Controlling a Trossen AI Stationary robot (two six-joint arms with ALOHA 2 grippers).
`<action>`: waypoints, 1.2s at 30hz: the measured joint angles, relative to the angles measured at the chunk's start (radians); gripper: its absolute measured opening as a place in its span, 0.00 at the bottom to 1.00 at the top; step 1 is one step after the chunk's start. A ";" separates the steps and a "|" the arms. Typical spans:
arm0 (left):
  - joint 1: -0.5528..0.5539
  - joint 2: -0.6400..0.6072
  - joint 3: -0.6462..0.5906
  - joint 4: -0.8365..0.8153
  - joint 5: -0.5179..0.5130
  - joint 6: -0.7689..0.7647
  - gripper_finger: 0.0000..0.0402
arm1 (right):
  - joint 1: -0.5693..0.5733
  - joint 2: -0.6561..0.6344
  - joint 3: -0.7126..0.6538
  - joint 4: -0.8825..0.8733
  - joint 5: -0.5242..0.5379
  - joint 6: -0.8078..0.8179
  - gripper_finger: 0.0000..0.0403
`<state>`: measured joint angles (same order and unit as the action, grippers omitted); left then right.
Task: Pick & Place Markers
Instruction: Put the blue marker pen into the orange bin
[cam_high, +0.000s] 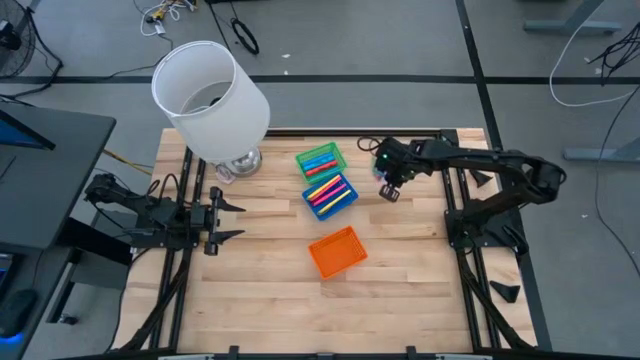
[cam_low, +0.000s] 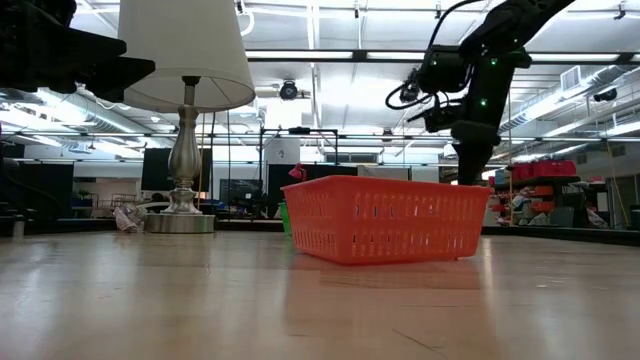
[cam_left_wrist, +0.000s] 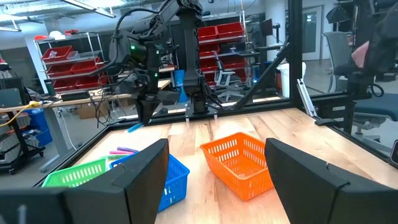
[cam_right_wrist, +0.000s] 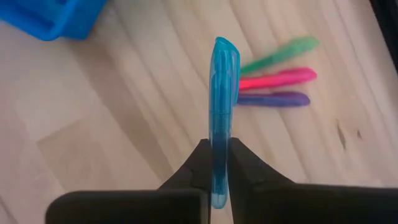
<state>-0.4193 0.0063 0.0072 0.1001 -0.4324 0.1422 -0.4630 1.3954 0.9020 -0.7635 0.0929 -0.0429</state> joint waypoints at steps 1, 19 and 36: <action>0.000 0.000 0.000 0.000 0.000 0.000 0.68 | 0.006 -0.003 0.002 0.001 -0.001 -0.014 0.05; 0.000 0.000 0.000 0.000 0.000 0.000 0.68 | 0.365 -0.004 0.272 -0.094 -0.005 -0.037 0.04; 0.000 0.000 0.000 0.000 0.000 0.000 0.68 | 0.644 0.171 0.386 -0.016 -0.004 -0.002 0.04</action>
<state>-0.4191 0.0063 0.0074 0.1001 -0.4324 0.1421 0.1813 1.5664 1.2884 -0.7791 0.0886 -0.0452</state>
